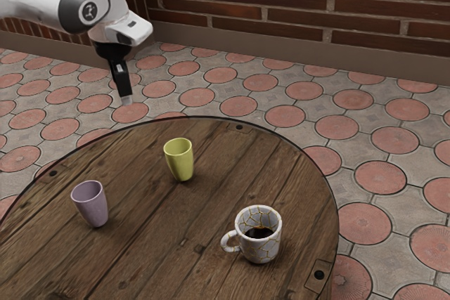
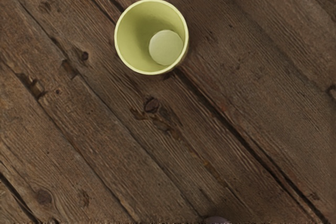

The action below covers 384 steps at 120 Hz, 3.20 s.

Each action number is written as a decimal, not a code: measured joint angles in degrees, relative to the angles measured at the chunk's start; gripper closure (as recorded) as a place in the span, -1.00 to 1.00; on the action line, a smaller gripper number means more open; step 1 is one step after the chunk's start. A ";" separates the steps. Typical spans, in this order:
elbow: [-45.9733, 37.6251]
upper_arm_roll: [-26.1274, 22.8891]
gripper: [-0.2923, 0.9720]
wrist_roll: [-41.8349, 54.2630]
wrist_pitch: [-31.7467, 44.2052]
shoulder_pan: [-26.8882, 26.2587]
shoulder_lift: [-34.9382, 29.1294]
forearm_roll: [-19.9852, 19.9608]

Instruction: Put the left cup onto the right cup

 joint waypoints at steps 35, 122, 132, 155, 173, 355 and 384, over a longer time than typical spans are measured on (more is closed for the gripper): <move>-9.15 0.44 -0.54 2.31 4.52 0.49 3.38 -0.57; -38.68 0.28 -0.54 -3.72 22.15 2.70 -7.19 9.12; -41.68 0.38 -0.54 -4.50 24.36 5.75 -8.18 10.12; -43.21 0.42 -0.24 -5.79 29.50 6.92 -4.86 10.82; -42.65 0.45 0.31 -6.44 31.68 6.94 -5.39 10.87; -3.61 -8.85 0.70 -6.94 12.40 2.55 10.90 8.78; 1.52 -8.78 0.70 -5.08 13.85 0.73 15.10 9.15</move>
